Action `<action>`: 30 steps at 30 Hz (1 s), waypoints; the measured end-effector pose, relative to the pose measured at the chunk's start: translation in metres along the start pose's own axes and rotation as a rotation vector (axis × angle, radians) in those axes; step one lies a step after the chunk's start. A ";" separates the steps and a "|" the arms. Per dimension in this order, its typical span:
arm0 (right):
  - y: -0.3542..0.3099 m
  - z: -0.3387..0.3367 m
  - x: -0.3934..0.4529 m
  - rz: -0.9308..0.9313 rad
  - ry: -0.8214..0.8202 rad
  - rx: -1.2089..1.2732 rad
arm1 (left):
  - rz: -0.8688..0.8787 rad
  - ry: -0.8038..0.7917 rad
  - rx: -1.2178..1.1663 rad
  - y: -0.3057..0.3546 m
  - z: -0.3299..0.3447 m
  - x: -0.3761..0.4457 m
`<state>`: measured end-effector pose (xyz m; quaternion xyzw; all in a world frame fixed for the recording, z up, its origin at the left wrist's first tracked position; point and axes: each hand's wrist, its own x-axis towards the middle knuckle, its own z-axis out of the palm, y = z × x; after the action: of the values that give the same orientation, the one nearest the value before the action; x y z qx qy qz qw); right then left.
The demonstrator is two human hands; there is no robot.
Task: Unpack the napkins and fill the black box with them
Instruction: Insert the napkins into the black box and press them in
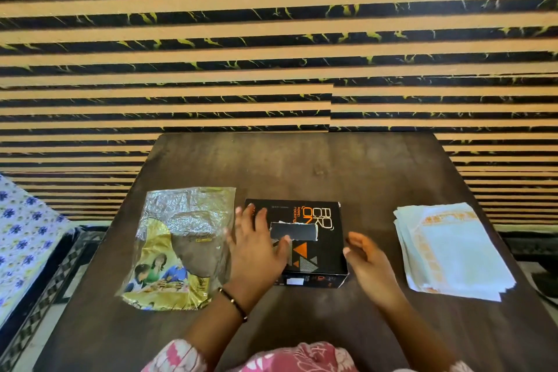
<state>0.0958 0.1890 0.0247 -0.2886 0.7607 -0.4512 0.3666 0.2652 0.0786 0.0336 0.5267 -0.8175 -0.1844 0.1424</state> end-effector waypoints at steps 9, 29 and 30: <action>-0.031 -0.018 0.065 -0.196 -0.101 -0.339 | 0.353 -0.106 0.228 0.040 0.048 0.012; 0.028 -0.041 0.063 -0.375 0.014 -0.723 | 0.240 -0.088 0.247 0.043 0.050 0.015; 0.037 -0.033 0.057 -0.398 -0.027 -0.708 | 0.239 -0.084 0.241 0.043 0.050 0.015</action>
<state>0.0322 0.1765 -0.0147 -0.5447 0.7934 -0.2196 0.1598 0.2033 0.0888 0.0084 0.4310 -0.8956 -0.0889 0.0650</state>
